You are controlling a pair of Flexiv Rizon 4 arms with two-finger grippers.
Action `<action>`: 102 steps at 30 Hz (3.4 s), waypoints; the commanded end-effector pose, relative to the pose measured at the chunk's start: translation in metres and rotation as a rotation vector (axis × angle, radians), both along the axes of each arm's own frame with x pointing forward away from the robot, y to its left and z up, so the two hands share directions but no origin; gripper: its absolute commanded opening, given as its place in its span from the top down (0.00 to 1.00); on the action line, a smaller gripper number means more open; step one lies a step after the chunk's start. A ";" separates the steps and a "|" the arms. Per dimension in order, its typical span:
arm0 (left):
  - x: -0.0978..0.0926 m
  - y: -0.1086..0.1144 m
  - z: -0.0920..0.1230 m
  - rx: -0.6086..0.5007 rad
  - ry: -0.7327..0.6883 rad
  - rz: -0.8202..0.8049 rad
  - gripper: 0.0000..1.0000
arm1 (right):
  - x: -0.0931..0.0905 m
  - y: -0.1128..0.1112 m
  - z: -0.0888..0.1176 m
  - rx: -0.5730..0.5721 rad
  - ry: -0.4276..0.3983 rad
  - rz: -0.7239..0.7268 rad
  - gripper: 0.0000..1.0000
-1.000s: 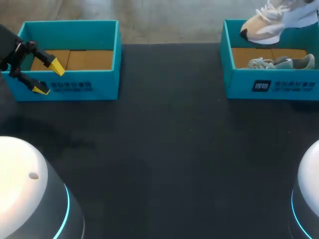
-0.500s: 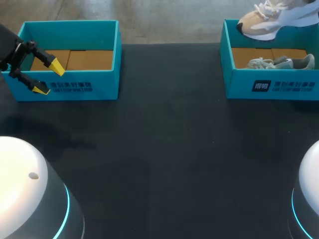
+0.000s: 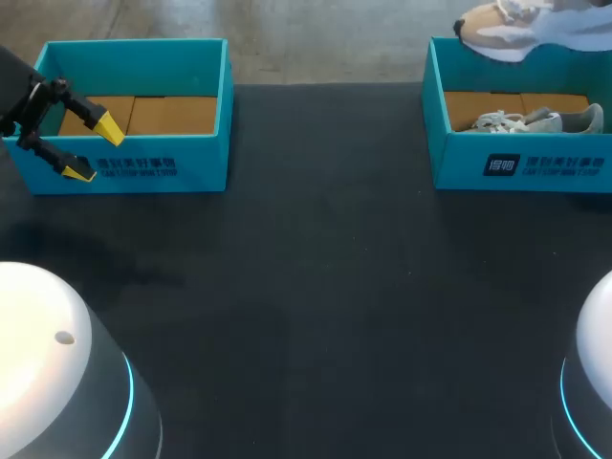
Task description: Take the shoe out of the shoebox, open the shoe tongue, remove and reinsert the insole, then place the shoe into the shoebox
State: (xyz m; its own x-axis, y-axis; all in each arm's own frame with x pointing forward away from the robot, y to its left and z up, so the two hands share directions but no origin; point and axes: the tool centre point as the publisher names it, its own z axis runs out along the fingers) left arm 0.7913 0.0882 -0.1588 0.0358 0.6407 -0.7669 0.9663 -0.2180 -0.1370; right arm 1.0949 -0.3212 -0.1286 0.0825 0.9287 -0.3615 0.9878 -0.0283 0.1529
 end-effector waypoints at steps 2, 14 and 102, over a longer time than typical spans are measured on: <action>-0.001 0.000 0.000 0.002 -0.002 0.000 0.00 | 0.000 -0.004 -0.001 0.027 -0.036 -0.083 1.00; -0.001 0.000 0.000 0.002 -0.002 0.000 0.00 | -0.009 -0.006 -0.019 0.014 -0.010 -0.050 1.00; -0.001 0.000 0.000 0.002 -0.002 0.000 0.00 | -0.017 -0.021 -0.091 -0.037 0.011 -0.092 1.00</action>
State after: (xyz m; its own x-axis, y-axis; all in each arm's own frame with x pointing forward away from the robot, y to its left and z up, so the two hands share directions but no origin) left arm 0.7913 0.0882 -0.1588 0.0357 0.6407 -0.7670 0.9663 -0.2179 -0.1371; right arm 1.0743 -0.3442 -0.2217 0.1633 0.9053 -0.3921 0.9824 -0.1125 0.1493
